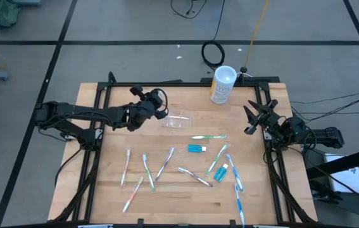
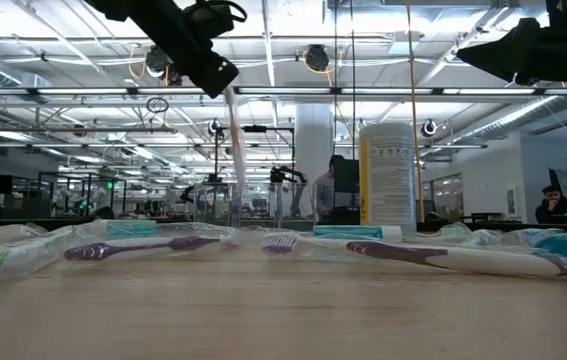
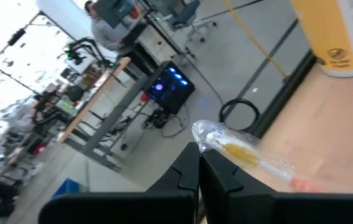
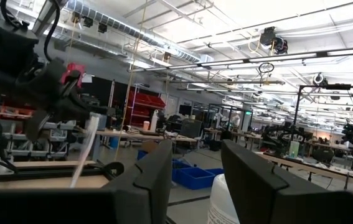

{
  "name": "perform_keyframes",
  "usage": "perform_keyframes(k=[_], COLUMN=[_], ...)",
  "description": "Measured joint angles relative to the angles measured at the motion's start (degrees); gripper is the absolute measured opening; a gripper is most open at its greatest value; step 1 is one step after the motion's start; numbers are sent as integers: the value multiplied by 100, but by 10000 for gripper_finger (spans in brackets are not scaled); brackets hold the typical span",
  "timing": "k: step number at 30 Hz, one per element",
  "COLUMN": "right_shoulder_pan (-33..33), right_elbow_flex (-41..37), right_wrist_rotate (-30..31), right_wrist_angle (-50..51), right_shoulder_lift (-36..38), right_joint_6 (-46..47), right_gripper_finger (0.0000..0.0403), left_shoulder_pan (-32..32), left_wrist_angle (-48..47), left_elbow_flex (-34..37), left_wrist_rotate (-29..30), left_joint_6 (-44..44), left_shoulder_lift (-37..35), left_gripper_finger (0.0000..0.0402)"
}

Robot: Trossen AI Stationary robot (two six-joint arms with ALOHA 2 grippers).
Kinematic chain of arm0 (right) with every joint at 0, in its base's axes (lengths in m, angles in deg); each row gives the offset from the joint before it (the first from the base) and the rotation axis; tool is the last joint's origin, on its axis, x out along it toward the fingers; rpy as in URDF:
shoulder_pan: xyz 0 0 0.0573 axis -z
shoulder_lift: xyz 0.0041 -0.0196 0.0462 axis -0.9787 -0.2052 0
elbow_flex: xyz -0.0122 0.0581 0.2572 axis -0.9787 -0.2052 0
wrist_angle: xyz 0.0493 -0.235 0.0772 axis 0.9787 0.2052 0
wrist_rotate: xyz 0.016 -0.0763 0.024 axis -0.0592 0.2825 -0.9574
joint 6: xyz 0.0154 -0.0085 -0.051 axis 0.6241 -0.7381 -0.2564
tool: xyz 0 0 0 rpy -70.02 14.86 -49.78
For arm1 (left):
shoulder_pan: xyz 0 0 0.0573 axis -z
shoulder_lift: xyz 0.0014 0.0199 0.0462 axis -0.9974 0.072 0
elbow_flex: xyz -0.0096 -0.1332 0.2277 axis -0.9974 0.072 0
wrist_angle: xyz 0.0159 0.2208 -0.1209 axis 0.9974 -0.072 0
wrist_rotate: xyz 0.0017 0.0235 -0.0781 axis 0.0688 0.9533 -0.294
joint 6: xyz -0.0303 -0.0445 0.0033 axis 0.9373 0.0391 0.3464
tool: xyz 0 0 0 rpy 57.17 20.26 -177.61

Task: Pick & Place toothbrushing station
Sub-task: Put the top right orange toothbrush into the transparent organizer

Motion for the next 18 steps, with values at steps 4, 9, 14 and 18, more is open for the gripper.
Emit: perform_keyframes(k=[4, 9, 14, 18], right_shoulder_pan=[0, -1, -2, -1], right_elbow_flex=[-1, -1, -1, 0], right_wrist_rotate=[0, 0, 1, 1], right_wrist_angle=[0, 0, 0, 0], right_shoulder_lift=[0, 0, 0, 0], right_joint_6=[0, 0, 0, 0], right_gripper_finger=[130, 130, 130, 130], left_shoulder_pan=[-2, -2, -2, -3], left_wrist_angle=[251, 252, 253, 253], left_elbow_flex=[0, 0, 0, -1], left_wrist_rotate=[93, 92, 92, 154], left_joint_6=[-244, -234, -234, -256], left_shoulder_lift=[0, 0, 0, 0], left_gripper_finger=[0, 0, 0, 0])
